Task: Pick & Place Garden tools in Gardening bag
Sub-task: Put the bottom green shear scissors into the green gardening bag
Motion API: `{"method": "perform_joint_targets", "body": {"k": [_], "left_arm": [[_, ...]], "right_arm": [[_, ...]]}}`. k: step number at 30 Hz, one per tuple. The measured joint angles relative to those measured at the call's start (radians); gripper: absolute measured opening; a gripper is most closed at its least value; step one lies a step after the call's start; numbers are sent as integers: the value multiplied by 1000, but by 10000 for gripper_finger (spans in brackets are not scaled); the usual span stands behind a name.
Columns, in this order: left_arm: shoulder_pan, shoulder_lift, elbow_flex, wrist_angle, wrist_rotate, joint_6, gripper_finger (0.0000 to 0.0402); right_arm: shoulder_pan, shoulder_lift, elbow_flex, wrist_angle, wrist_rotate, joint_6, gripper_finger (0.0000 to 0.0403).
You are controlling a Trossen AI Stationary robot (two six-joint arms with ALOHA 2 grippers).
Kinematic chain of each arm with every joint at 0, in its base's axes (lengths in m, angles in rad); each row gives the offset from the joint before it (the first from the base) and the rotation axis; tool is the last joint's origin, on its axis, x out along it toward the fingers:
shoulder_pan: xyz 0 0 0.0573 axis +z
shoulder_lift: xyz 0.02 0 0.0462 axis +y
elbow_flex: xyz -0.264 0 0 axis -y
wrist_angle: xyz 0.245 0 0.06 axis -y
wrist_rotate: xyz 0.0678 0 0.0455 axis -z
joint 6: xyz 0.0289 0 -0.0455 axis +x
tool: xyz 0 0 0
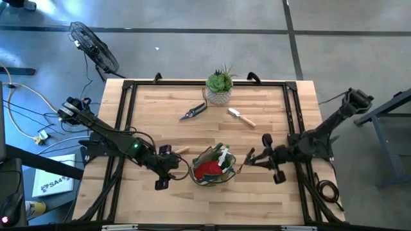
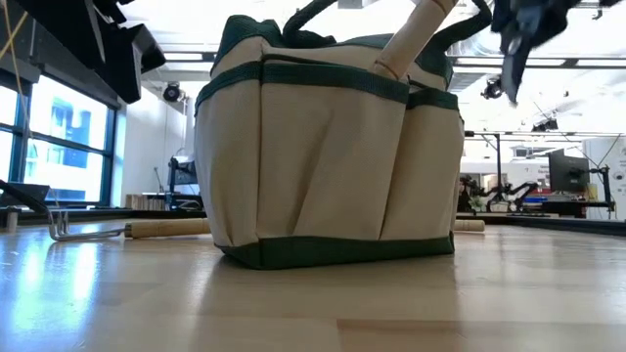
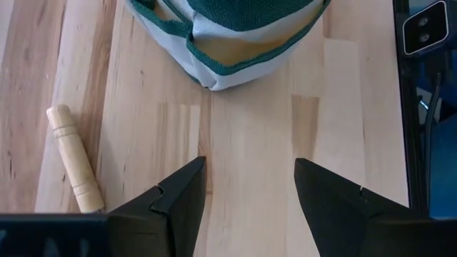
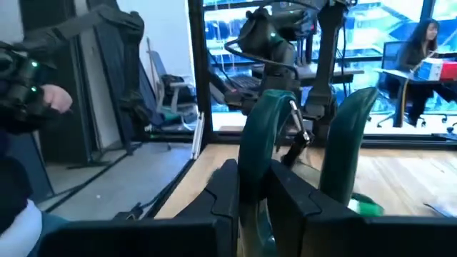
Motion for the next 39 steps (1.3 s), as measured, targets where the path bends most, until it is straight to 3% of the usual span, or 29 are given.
{"method": "perform_joint_targets", "body": {"k": [9,22,33,39], "left_arm": [[0,0,0,25,-38,42,206],[1,0,0,116,-35,223,206],[1,0,0,116,-35,231,206],[1,0,0,114,-35,229,206]], "right_arm": [[-213,27,-43,122,-260,6,35],[-327,227,21,238,-473,17,35],[-331,234,113,92,-464,-12,35],[-385,267,113,31,-455,48,35]]}}
